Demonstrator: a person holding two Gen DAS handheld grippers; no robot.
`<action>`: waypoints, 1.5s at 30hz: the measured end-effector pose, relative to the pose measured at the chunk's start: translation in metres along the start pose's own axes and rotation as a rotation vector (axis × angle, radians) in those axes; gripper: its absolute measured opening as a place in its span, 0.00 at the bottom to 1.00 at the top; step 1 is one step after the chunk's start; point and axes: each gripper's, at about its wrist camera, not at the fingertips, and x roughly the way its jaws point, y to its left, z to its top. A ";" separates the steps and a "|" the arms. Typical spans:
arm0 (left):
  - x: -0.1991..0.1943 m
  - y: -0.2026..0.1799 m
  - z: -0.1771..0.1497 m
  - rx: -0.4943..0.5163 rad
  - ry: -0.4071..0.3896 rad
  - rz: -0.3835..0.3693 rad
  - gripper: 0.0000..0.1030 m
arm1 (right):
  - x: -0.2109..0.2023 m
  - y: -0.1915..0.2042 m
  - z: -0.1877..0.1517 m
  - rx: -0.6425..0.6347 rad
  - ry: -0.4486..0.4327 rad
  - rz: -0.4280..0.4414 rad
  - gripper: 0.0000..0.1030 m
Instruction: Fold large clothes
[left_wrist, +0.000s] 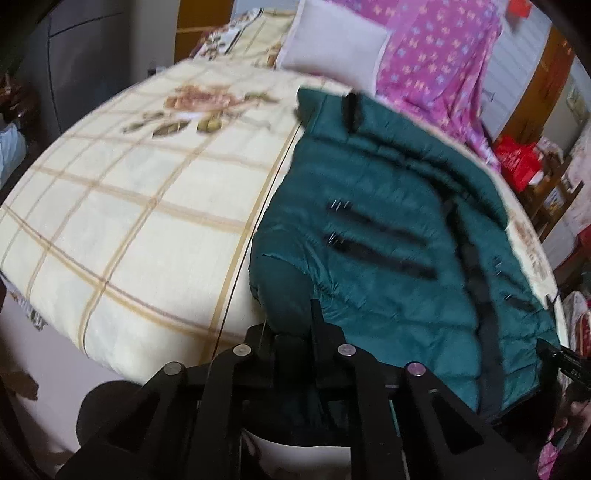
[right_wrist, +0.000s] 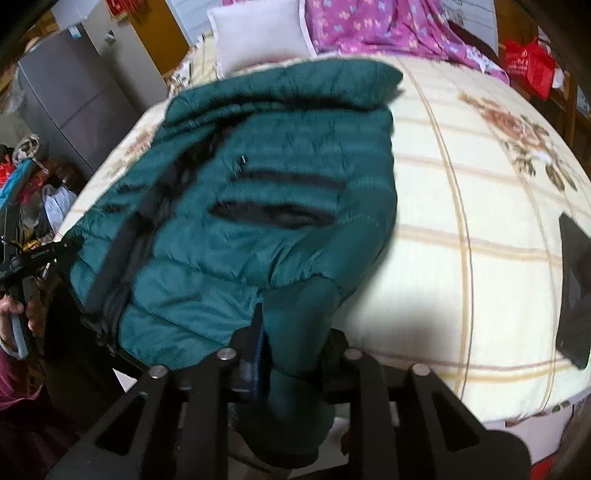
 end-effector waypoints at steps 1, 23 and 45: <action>-0.003 -0.001 0.004 -0.002 -0.013 -0.005 0.00 | -0.004 0.000 0.002 0.000 -0.013 0.009 0.19; -0.003 -0.054 0.169 -0.040 -0.249 -0.012 0.00 | -0.027 -0.040 0.166 0.128 -0.285 0.065 0.18; 0.154 -0.066 0.272 -0.097 -0.202 0.154 0.00 | 0.117 -0.107 0.308 0.246 -0.202 -0.104 0.18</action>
